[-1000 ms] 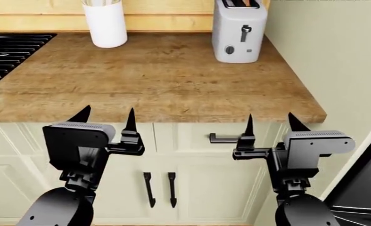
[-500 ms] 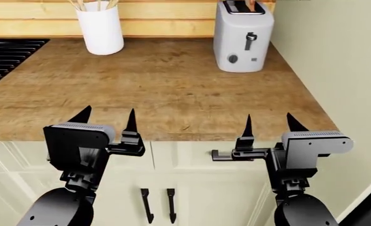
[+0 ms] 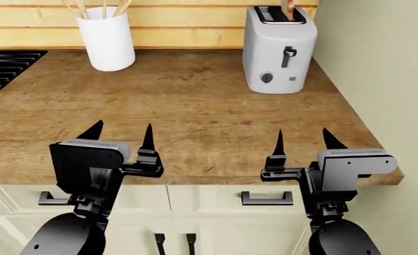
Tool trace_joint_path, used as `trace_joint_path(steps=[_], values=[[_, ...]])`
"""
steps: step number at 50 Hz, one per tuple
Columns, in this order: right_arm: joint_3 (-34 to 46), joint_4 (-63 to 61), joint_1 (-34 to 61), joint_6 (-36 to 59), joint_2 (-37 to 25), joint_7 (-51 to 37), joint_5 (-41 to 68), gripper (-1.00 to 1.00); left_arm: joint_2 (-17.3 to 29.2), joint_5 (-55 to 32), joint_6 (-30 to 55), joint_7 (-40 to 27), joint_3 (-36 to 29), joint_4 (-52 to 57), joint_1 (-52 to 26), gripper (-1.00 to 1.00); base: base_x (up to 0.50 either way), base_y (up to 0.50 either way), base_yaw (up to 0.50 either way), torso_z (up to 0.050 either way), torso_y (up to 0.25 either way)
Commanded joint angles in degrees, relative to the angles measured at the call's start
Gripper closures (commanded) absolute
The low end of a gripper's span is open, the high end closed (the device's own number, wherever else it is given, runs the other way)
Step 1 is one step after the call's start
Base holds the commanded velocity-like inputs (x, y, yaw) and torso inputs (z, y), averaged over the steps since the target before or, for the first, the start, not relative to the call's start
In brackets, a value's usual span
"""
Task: Push down the lever of the toaster to turn it on.
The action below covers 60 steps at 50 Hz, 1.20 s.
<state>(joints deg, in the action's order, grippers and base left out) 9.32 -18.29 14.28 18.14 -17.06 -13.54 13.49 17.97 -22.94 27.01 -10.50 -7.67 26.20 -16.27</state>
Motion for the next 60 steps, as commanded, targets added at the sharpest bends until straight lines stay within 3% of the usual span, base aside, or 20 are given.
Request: trace_joint_path(steps=[1,60], values=[[0.27,0.26,0.15,-0.22,-0.11,-0.12,0.15,-1.0,0.16,-0.26,-0.14,-0.21,-0.1,-0.01,-0.04,-1.0,0.22,0.0,0.0,0.0,0.0],[1.24,1.48,0.3,-1.47,-0.74,-0.82,0.99,-1.0,0.95,-0.66,-1.38,-1.2,-1.09,-0.7,0.09,-1.0,0.22,0.0,0.0,0.0,0.0]])
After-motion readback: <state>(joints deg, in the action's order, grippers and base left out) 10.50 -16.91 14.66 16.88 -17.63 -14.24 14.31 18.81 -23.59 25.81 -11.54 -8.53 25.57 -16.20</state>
